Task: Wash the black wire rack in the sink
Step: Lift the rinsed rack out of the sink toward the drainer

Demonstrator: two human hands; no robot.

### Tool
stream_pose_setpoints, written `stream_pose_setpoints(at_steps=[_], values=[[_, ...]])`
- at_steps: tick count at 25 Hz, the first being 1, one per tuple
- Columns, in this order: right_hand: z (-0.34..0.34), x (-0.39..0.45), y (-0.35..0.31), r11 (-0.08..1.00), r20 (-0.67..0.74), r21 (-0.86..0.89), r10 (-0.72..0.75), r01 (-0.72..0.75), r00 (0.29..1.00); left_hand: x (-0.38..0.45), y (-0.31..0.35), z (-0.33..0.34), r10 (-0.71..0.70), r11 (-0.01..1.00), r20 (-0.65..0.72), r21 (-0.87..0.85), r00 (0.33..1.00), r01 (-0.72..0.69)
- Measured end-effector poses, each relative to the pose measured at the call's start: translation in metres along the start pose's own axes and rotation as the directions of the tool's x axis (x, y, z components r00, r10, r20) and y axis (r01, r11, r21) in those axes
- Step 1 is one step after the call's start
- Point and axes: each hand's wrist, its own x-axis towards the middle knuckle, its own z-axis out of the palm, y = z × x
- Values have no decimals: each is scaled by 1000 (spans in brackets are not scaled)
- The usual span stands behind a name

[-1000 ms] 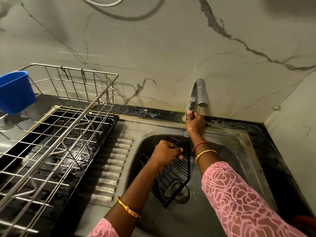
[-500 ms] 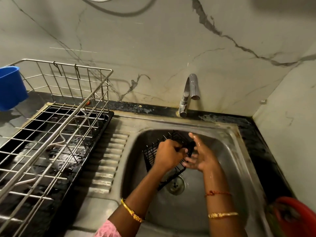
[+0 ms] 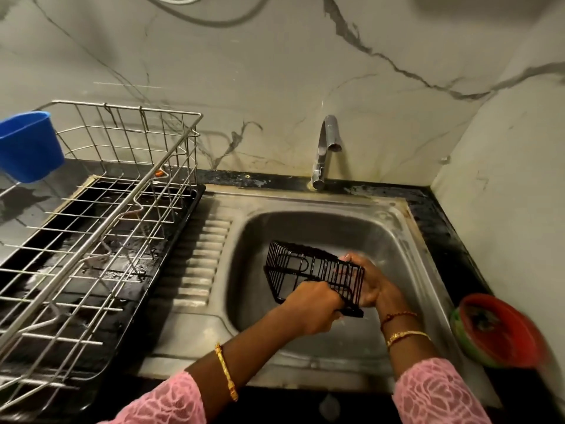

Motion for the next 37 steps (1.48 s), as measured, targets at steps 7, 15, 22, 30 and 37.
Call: stream_pose_setpoints(at_steps=[7, 15, 22, 30, 37], values=[[9, -10, 5, 946, -54, 150, -283, 288, 958, -26, -3, -2, -101, 983, 4, 155, 995, 99], [9, -32, 22, 948, -202, 193, -216, 255, 955, -74, 2, -46, -396, 916, -483, -265, 781, 301], [19, -89, 26, 953, -147, 111, -265, 282, 953, -89, 30, -101, -759, 312, 0, -878, 651, 363], [90, -191, -46, 884, 119, -64, -454, 463, 883, -124, 32, -230, -706, 243, 37, -925, 708, 291], [235, -230, -77, 706, 226, -145, -658, 693, 718, -190, -28, -317, -806, 279, -125, -943, 579, 184]])
